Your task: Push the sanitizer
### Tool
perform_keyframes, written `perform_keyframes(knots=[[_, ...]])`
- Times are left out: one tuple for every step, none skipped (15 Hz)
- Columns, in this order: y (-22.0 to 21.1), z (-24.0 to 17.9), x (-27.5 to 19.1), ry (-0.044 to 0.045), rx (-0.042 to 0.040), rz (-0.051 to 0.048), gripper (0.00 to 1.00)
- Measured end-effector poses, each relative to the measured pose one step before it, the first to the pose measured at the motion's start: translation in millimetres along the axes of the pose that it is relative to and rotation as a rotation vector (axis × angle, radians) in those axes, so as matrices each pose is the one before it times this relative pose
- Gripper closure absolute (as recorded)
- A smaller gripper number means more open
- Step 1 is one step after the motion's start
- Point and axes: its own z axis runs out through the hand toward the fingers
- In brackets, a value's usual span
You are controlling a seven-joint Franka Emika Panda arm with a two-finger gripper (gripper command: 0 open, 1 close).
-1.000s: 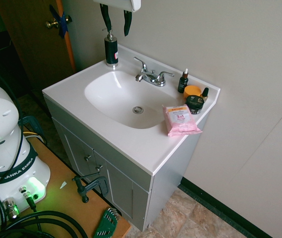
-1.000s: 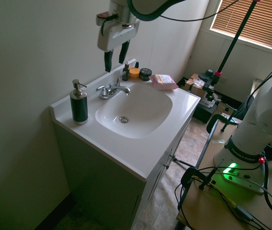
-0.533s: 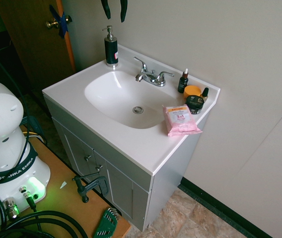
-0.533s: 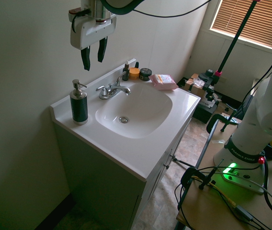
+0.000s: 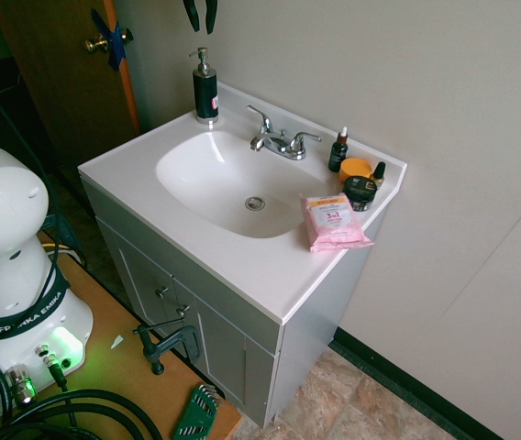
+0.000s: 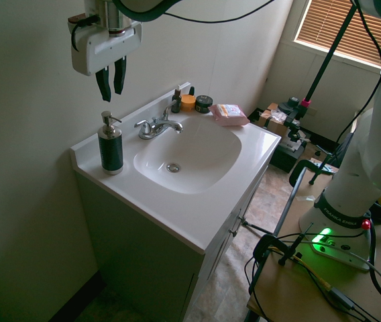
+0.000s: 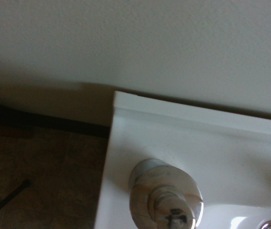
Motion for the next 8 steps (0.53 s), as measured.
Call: perform_keyframes(knots=[[-4.63, 1.26, -2.06, -0.00072, -0.00236, 0.00086, 1.00], [-2.81, 2.89, -0.50, 0.00028, -0.00512, 0.00051, 1.00], [-1.79, 3.61, 0.55, 0.00013, -0.00643, 0.00023, 1.00], [-0.95, 3.73, 2.24, -0.00069, -0.00585, 0.00126, 1.00], [-0.70, 3.92, 2.60, -0.00145, -0.00560, 0.00206, 1.00], [-1.03, 3.08, 1.68, -0.00095, -0.00417, 0.00074, 1.00], [-1.53, 2.56, 0.49, -0.00192, -0.00361, -0.00048, 1.00], [-1.91, 1.47, -1.01, -0.00306, -0.00515, -0.00136, 1.00]])
